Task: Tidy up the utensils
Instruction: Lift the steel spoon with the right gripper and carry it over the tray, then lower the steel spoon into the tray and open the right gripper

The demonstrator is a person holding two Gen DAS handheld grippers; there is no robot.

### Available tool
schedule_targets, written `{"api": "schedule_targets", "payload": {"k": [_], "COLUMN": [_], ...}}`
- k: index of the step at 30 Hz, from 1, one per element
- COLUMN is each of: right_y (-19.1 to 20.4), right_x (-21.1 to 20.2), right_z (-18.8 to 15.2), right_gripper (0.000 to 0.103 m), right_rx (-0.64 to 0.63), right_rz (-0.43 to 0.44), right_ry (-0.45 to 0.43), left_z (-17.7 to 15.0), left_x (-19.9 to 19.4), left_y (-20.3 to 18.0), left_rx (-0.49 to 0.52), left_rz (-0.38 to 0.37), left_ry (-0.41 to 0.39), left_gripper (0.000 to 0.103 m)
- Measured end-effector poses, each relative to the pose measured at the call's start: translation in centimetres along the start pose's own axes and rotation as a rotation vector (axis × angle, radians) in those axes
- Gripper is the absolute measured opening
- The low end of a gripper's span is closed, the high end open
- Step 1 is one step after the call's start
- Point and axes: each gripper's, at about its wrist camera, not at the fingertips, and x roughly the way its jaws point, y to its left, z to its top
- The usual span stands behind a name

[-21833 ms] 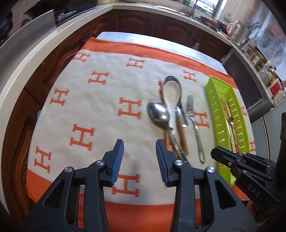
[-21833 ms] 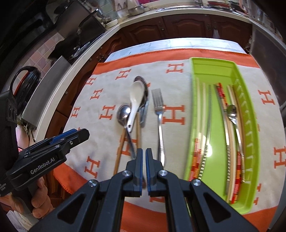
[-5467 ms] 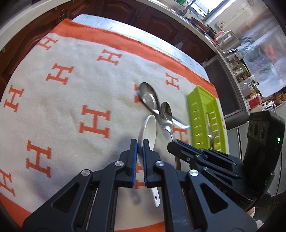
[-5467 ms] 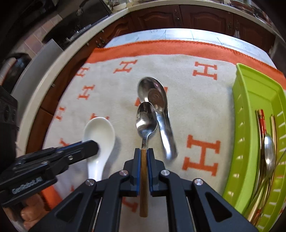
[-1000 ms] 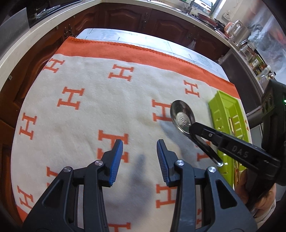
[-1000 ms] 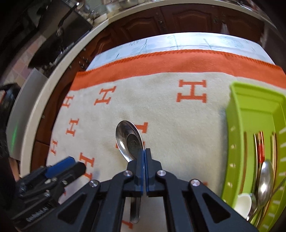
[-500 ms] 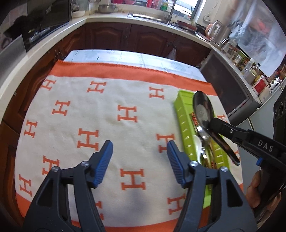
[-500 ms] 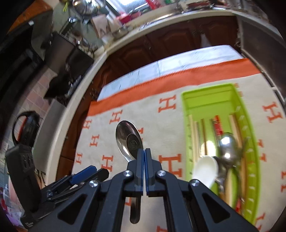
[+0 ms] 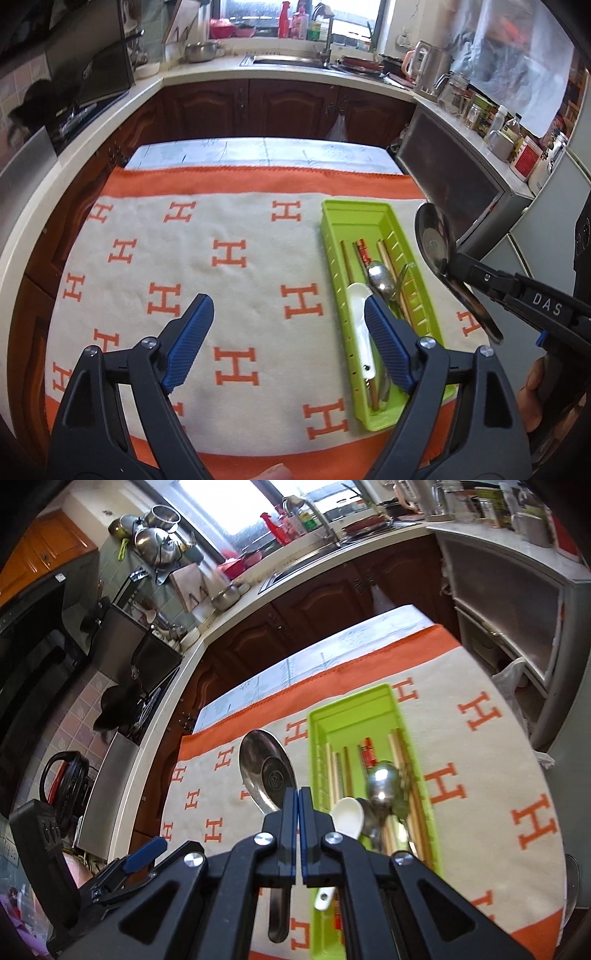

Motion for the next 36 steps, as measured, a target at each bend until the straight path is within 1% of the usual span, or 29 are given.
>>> {"api": "schedule_targets", "payload": {"k": [4, 5, 10, 14, 18, 20, 23, 25, 28, 31, 34, 36], "right_y": [-1.2, -1.6, -3.5, -4.7, -5.2, -5.5, -5.3, -5.1, -4.6, -3.9, -3.1, -2.6], "right_x": [-0.9, -1.0, 0.2, 3.0, 5.8, 7.5, 9.4, 10.5, 10.8, 10.0, 8.9, 8.2], "right_z": [0.1, 0.2, 0.9, 2.0, 2.8, 3.3, 3.7, 3.8, 3.7, 3.6, 3.5, 3.3], "right_gripper": [0.001, 0.001, 0.001, 0.001, 0.001, 0.003, 0.007, 0.007, 0.007, 0.007, 0.007, 0.009], "right_rx": [0.013, 0.017, 0.066, 0.103, 0.117, 0.140, 0.131, 0.128, 0.110, 0.079, 0.043, 0.025], "right_rz": [-0.019, -0.022, -0.054, -0.085, -0.109, -0.097, -0.094, -0.081, -0.076, -0.067, -0.068, -0.067], "right_ry": [-0.022, -0.021, -0.012, 0.019, 0.040, 0.060, 0.097, 0.130, 0.139, 0.124, 0.107, 0.102], "left_z": [0.6, 0.9, 2.3, 3.0, 3.4, 3.5, 3.5, 3.6, 3.5, 3.4, 3.1, 2.7], "left_x": [0.1, 0.3, 2.0, 3.8, 5.5, 6.0, 6.6, 6.7, 6.7, 6.3, 5.3, 4.3], "left_y": [-1.8, -2.2, -3.8, -3.9, -3.0, -2.5, -1.6, -1.1, -0.3, 0.1, 0.2, 0.4], "left_rx": [0.040, 0.049, 0.085, 0.081, 0.061, 0.049, 0.031, 0.020, 0.000, -0.007, -0.003, 0.001], "left_rz": [0.025, 0.040, 0.099, 0.130, 0.147, 0.148, 0.154, 0.159, 0.165, 0.167, 0.166, 0.167], "left_ry": [-0.011, -0.016, -0.016, 0.012, 0.037, 0.048, 0.057, 0.063, 0.067, 0.064, 0.050, 0.037], "left_gripper": [0.084, 0.084, 0.085, 0.085, 0.085, 0.085, 0.085, 0.085, 0.085, 0.085, 0.085, 0.085]}}
